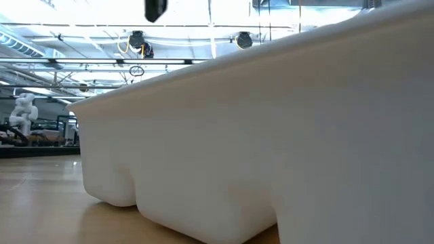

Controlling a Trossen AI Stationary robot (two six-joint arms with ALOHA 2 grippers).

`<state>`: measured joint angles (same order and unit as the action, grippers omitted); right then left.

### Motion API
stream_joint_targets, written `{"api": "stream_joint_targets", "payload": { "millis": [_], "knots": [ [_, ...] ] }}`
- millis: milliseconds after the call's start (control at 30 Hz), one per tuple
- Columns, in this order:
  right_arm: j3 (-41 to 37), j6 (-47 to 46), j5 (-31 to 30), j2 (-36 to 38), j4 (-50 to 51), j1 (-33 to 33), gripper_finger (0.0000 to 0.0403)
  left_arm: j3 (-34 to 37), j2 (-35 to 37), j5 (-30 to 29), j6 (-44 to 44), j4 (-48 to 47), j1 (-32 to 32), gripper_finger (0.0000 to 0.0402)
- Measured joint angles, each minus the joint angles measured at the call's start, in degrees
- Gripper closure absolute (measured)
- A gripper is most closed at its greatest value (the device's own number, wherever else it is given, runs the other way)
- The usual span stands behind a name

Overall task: Sort silverware
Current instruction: Put the gold spoon into the silverware tray

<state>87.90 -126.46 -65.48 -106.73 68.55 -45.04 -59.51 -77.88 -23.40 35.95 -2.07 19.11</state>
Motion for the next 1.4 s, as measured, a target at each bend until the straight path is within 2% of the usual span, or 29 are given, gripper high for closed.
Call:
{"api": "stream_joint_targets", "payload": {
  "millis": [67, 267, 467, 867, 1400],
  "knots": [
    [0.00, 0.47, -1.95, 0.61, 0.60, 0.00, 0.0403, 0.00, -1.04, 7.18, 3.32, 3.24, -1.51, 0.0343],
    [0.00, 1.69, -7.95, 2.01, 1.05, -0.02, 0.0403, 0.00, -4.72, 21.65, 11.96, 12.32, -4.63, 0.0343],
    [0.00, 2.65, -9.94, 2.33, 0.69, 0.00, 0.0403, 0.04, -11.14, 32.26, 17.78, 23.60, -7.24, 0.0343],
    [0.00, 2.73, -11.36, 2.33, 0.48, -0.46, 0.0403, 0.02, -17.06, 34.02, 19.15, 34.73, -8.74, 0.0343],
    [0.00, 3.58, -12.69, 2.33, 0.46, 0.52, 0.0403, 0.02, -17.17, 31.19, 17.16, 34.13, -8.98, 0.0343]
  ]
}}
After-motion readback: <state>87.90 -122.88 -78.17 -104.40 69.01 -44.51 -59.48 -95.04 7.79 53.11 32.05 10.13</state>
